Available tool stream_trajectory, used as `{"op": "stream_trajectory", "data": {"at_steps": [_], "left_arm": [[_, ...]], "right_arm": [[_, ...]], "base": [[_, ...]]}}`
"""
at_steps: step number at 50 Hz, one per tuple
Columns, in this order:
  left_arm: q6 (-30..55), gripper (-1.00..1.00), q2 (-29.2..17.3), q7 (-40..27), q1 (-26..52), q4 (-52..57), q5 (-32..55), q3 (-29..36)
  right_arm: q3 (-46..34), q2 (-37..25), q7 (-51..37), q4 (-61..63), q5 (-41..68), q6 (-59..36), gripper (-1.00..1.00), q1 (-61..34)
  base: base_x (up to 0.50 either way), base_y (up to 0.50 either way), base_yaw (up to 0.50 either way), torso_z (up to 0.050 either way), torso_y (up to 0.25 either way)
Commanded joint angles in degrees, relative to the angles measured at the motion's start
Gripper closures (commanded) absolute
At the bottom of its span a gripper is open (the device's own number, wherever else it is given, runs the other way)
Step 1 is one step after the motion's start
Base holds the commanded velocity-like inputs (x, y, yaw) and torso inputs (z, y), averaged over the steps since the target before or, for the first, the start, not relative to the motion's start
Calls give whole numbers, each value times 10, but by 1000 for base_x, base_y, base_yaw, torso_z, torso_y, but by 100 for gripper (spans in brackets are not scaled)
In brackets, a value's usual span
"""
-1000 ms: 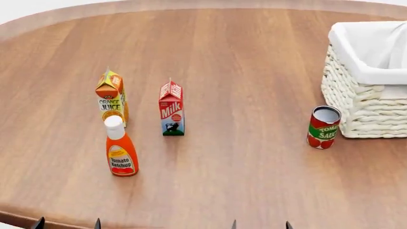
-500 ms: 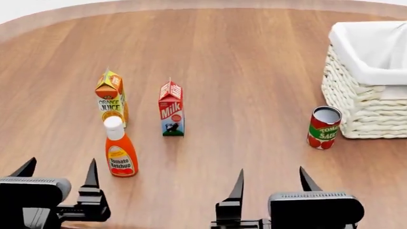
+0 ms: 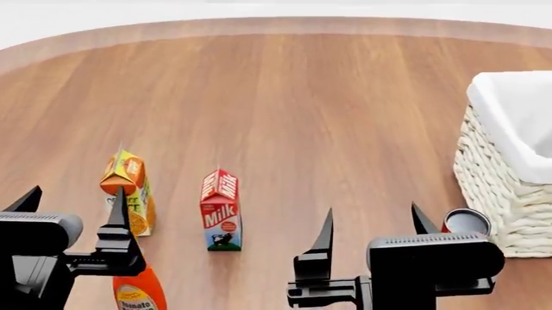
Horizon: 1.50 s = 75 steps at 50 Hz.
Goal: Pick the milk and place it in the basket.
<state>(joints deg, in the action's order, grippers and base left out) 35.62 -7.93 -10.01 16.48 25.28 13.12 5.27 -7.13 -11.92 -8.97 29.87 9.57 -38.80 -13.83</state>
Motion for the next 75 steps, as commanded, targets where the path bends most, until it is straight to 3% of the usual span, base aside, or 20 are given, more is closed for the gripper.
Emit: {"op": "stream_trajectory", "data": {"at_steps": [1, 53, 61, 69, 75], "left_arm": [[5, -100, -4, -3, 8, 0, 10, -2], [-17, -100, -21, -21, 3, -9, 21, 14], [-20, -100, -23, -23, 3, -13, 23, 16], [-18, -100, -26, -25, 6, -13, 27, 15], [-18, -100, -28, -28, 8, -11, 28, 16]], "right_arm": [[-1, -3, -2, -3, 5, -7, -100, -6], [-13, -8, -14, -20, 19, -2, -100, -17], [-16, -9, -11, -20, 27, -10, -100, -19], [-24, -15, 34, -26, 79, -81, -100, -48], [-23, -40, 143, -28, 166, -99, -100, -63]], "base": [[500, 0, 0, 0, 0], [500, 0, 0, 0, 1], [43, 0, 0, 0, 0], [0, 0, 0, 0, 0], [0, 0, 0, 0, 0]]}}
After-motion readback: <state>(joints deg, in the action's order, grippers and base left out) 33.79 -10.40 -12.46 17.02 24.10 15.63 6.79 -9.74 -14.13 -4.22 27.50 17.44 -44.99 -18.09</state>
